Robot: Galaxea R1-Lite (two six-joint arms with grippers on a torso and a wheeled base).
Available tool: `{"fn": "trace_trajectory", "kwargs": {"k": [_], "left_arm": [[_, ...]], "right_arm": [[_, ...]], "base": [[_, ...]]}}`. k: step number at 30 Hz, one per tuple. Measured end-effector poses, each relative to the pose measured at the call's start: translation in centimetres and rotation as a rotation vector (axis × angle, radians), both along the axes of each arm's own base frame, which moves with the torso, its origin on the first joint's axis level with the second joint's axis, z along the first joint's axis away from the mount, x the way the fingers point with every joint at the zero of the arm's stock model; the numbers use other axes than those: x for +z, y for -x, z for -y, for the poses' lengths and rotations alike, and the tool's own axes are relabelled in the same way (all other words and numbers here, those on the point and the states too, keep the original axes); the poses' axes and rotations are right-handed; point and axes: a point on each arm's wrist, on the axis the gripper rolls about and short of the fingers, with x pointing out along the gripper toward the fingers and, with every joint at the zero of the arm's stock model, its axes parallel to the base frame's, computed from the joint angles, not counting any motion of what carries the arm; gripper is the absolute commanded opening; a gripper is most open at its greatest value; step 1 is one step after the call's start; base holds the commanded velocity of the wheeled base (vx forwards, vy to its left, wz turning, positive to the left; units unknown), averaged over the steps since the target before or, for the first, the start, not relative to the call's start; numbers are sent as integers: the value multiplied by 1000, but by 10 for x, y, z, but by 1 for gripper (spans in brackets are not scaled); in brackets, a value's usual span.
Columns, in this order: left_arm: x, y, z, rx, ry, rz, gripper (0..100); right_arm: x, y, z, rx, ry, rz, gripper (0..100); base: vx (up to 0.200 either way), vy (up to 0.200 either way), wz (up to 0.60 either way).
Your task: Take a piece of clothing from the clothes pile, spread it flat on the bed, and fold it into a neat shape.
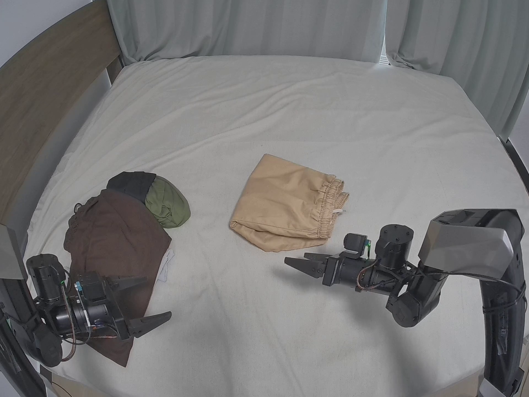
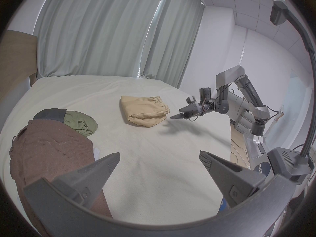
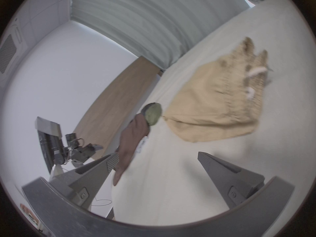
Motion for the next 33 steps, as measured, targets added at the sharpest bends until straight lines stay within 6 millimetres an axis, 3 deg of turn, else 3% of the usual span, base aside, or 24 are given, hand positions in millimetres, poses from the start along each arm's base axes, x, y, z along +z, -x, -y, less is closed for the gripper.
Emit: {"fn": "trace_trajectory", "kwargs": {"k": [6,15,23,33], "left_arm": [[0,0,0,-1,-1,1,100],[1,0,0,-1,0,3,100],[1,0,0,-1,0,4,100],[0,0,0,-1,0,-1,100]], "right_arm": [[26,10,-12,38,-40,59,100],[68,-19,-21,25,-165,167,100],[65,-55,-8,-38,-179,185,100],[28,-90,17,-119,-148,144,100]], "base": [[0,0,0],[0,0,0],[0,0,0],[0,0,0]]}}
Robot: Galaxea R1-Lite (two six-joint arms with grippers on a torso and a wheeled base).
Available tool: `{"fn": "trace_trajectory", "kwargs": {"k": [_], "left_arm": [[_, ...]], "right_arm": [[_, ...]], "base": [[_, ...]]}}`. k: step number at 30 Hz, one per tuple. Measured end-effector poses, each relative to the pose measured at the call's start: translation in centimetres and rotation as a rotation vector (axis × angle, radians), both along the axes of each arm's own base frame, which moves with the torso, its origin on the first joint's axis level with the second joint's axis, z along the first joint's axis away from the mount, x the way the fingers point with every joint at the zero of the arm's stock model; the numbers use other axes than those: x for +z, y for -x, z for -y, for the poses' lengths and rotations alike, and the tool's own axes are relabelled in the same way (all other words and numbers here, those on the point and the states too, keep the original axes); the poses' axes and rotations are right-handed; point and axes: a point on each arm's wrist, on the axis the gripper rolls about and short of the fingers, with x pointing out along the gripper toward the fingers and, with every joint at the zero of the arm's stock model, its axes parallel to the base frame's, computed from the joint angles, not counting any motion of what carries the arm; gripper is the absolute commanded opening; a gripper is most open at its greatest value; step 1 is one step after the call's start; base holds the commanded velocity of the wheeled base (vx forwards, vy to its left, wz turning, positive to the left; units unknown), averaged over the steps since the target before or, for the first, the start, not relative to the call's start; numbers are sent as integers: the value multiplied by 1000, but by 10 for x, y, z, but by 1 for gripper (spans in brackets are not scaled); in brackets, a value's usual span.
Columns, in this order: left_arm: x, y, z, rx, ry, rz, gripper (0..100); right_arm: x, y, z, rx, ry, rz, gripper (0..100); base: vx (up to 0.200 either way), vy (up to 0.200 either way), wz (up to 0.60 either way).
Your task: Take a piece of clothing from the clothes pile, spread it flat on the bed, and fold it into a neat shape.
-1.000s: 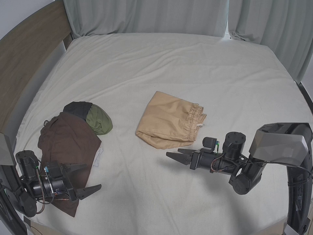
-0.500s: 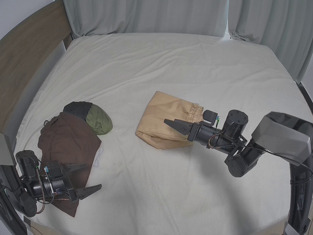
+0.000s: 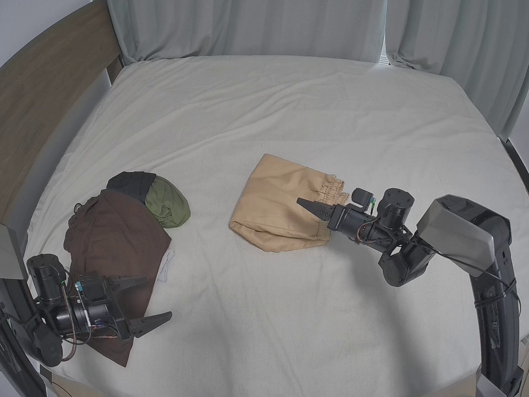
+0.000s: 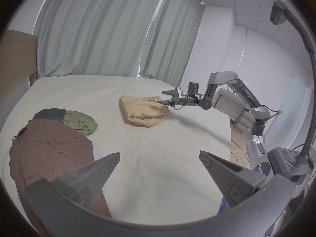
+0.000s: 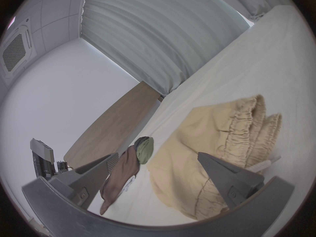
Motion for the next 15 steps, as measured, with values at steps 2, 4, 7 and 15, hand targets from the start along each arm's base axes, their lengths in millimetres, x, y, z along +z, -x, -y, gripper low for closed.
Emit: {"fn": "trace_trajectory", "kwargs": {"k": [2,4,7,15], "left_arm": [[0,0,0,-1,0,-1,100],[0,0,1,-3,0,-1,100],[-1,0,1,-4,0,-3,100],[-1,0,1,-6,0,-4,100]], "right_arm": [[-10,-3,2,-7,9,-9,100],[-20,-5,4,-13,22,-18,100],[-32,-6,7,-20,33,-30,100],[-38,-5,10,-25,33,-31,100]], "base": [[0,0,0],[0,0,0],[0,0,0],[0,0,0]]}}
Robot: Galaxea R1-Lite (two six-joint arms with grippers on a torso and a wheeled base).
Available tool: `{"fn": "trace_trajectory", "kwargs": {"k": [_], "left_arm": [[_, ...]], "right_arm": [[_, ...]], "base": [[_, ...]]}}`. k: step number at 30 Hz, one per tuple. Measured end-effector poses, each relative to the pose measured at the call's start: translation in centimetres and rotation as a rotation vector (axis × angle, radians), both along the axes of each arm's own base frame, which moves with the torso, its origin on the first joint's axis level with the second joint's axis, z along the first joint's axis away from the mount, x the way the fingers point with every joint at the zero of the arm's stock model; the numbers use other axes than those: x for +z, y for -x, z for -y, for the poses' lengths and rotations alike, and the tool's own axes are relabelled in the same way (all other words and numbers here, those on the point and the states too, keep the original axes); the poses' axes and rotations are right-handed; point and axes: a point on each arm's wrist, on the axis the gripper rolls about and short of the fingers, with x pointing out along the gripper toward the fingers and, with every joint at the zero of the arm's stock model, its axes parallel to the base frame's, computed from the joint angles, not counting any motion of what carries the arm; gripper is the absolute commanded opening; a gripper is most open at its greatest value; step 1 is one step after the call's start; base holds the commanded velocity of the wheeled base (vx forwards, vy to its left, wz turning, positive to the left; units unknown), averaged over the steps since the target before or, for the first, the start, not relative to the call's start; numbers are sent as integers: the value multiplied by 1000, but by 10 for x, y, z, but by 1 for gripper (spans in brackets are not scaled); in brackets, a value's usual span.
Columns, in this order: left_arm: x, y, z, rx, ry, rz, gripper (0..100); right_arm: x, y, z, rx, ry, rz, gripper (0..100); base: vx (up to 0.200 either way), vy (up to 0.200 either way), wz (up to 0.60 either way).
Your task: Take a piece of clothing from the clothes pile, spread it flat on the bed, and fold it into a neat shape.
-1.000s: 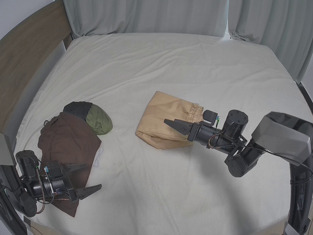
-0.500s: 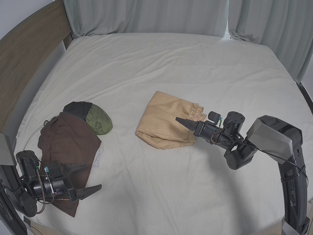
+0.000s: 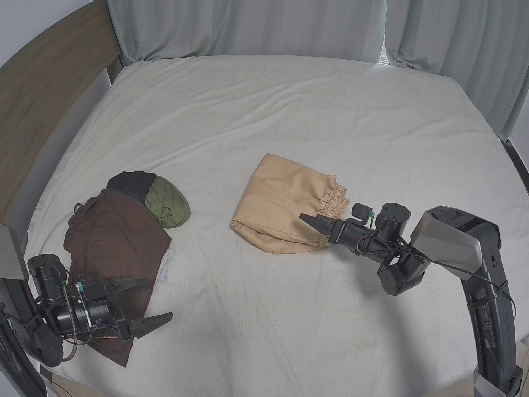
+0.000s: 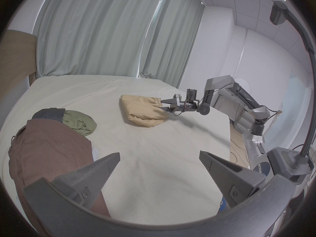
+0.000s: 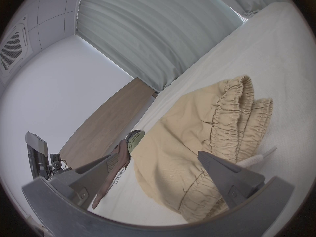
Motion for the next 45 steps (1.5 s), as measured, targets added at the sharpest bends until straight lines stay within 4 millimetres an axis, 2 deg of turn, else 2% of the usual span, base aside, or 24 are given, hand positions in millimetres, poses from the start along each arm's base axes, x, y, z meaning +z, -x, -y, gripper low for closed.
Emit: {"fn": "trace_trajectory", "kwargs": {"k": [5,10,14,20,25,37,45], "left_arm": [[0,0,1,-6,0,1,100],[1,0,3,-15,0,6,100],[3,-3,6,-27,0,20,100],[7,-2,17,-78,4,37,100],[18,4,29,-133,12,82,100],[47,36,72,-369,62,184,100],[67,57,84,-438,96,256,100]], "right_arm": [[22,10,2,3,-7,24,100],[61,32,5,9,-15,57,100],[96,59,10,17,3,103,100],[122,98,19,18,90,149,100],[146,139,27,-14,152,170,100],[187,235,64,-218,348,307,100],[201,274,96,-347,434,428,100]], "base": [[0,0,0],[0,0,0],[0,0,0],[0,0,0],[0,0,0],[0,0,0],[0,0,0]]}}
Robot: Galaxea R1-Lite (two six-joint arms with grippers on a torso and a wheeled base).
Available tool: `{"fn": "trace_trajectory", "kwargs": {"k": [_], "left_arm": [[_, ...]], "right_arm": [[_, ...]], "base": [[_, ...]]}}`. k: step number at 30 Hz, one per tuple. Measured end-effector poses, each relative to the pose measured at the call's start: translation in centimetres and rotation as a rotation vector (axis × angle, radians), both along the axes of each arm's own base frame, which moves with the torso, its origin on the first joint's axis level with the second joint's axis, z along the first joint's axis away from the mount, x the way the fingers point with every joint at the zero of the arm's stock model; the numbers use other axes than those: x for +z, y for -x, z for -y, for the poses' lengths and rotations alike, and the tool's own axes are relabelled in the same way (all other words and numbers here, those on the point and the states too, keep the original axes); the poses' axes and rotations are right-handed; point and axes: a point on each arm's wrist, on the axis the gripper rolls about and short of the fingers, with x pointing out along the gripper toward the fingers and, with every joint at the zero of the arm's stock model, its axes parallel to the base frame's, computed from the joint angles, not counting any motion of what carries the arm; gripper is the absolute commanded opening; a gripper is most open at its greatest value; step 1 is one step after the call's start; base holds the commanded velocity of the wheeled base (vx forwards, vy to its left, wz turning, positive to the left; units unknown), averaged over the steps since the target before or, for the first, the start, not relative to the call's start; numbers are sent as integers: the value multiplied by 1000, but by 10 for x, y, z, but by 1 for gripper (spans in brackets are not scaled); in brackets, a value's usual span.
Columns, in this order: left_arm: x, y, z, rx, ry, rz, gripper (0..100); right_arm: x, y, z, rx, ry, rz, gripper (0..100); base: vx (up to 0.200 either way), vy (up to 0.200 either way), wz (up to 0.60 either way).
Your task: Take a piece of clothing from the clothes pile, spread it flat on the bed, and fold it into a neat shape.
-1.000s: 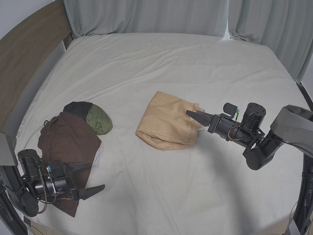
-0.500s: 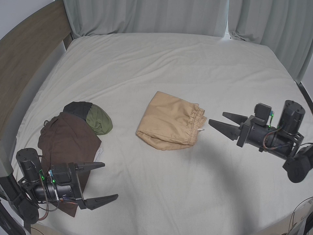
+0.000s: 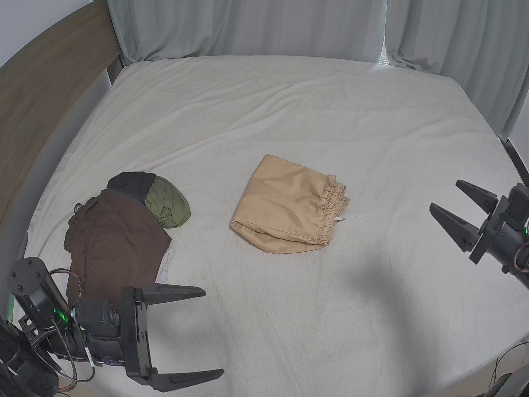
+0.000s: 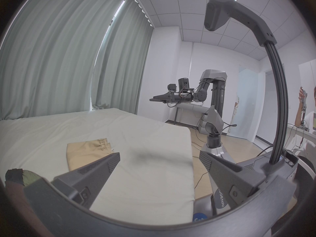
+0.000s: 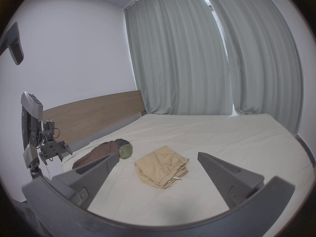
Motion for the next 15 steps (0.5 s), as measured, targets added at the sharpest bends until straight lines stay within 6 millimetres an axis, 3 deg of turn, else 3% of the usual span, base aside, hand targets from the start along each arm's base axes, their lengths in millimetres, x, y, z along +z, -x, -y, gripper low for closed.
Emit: {"fn": "trace_trajectory", "kwargs": {"k": [8,15], "left_arm": [[10,15,-1,28,1,26,100],[13,24,-6,81,-23,28,100]], "right_arm": [[7,37,24,-107,10,62,100],[-3,78,38,-174,14,79,100]], "base": [[0,0,0],[0,0,0]]}}
